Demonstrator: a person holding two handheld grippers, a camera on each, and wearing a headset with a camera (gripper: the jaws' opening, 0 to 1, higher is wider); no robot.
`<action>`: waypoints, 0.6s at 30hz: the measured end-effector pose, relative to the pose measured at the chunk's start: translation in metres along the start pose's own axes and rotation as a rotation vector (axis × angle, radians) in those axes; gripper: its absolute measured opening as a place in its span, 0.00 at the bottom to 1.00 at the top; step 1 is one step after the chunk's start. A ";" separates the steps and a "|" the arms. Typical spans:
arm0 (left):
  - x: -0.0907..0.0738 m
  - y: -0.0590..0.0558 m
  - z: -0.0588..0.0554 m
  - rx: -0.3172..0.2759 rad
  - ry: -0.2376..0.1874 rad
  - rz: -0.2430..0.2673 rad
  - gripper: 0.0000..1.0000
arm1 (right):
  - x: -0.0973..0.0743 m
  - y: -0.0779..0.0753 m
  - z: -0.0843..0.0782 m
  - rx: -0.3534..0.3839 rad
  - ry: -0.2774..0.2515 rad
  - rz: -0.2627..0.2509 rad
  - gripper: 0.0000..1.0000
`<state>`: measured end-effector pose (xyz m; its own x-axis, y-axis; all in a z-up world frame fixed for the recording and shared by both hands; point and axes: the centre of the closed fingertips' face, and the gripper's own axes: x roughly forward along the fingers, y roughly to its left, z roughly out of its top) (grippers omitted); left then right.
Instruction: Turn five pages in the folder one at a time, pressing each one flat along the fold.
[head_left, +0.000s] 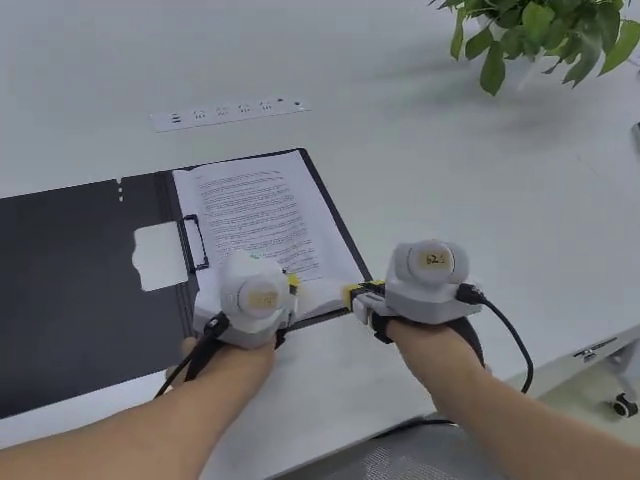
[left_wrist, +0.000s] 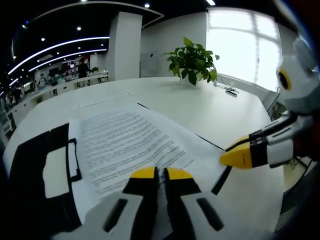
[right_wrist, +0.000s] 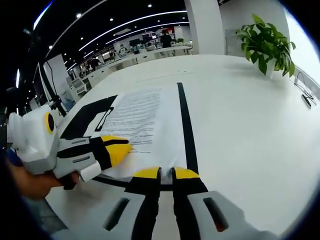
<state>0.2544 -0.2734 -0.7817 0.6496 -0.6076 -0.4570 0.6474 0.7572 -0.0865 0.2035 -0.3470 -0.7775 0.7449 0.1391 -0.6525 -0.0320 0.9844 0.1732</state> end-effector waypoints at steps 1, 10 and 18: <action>0.000 0.000 0.000 0.000 0.000 0.000 0.04 | 0.000 -0.001 0.000 0.007 0.001 -0.002 0.04; 0.000 0.001 0.001 -0.019 0.008 -0.002 0.05 | -0.002 -0.004 0.002 0.150 -0.012 0.000 0.00; -0.004 0.003 0.002 -0.103 0.022 -0.010 0.03 | -0.013 0.007 0.019 0.252 -0.099 0.070 0.00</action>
<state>0.2544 -0.2694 -0.7785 0.6340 -0.6105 -0.4747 0.6084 0.7727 -0.1813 0.2063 -0.3444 -0.7538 0.8084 0.1828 -0.5596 0.0717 0.9129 0.4018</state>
